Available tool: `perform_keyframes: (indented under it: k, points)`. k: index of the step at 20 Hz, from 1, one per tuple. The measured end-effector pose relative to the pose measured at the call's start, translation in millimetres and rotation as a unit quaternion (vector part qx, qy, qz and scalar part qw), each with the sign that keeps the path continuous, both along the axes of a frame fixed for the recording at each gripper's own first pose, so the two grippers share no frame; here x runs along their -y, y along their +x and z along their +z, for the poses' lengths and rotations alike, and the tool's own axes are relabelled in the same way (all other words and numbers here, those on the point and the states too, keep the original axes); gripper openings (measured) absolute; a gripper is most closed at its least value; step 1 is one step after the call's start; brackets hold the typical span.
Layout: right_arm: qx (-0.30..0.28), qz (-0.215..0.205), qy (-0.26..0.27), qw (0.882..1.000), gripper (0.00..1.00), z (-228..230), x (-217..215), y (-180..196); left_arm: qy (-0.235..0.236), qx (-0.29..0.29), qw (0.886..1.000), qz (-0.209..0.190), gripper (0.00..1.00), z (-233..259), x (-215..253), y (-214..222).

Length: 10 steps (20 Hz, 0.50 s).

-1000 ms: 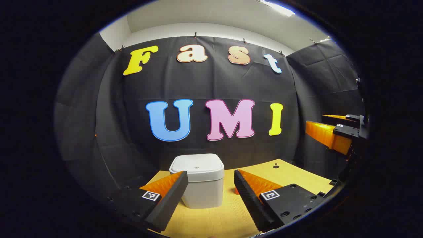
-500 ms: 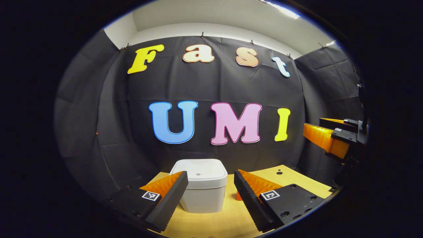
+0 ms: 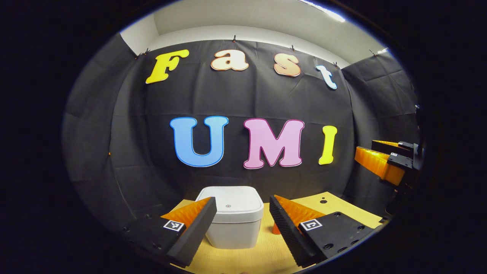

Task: Press the lid of the desktop garbage bin to open it, pick up the crumpled paper on the desktop and throw it into the bin, then pick up the pop can on the desktop and drop it into the bin, and finally close the garbage bin lid.

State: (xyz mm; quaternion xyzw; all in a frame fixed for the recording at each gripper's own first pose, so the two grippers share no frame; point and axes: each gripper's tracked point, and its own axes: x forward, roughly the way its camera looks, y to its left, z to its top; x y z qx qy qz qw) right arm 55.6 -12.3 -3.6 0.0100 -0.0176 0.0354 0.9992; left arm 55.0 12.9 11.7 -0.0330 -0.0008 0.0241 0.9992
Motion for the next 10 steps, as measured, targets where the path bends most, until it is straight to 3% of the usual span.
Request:
perform_keyframes:
  k: [4,8,10]
  points:
    - [-0.003,-0.010,-0.003,1.000,0.96,-7.8,11.5,0.5,-0.040,-0.025,0.999,-0.004,0.95,-3.0,-7.1,22.0]
    - [-0.030,-0.007,-0.009,0.999,0.96,-28.8,16.2,2.6,-0.049,-0.036,0.998,0.009,0.95,-1.3,-25.6,47.9]
    - [-0.035,-0.008,-0.008,0.999,0.96,-31.3,19.4,5.4,-0.046,-0.046,0.998,0.012,0.85,-3.1,-35.0,61.5]
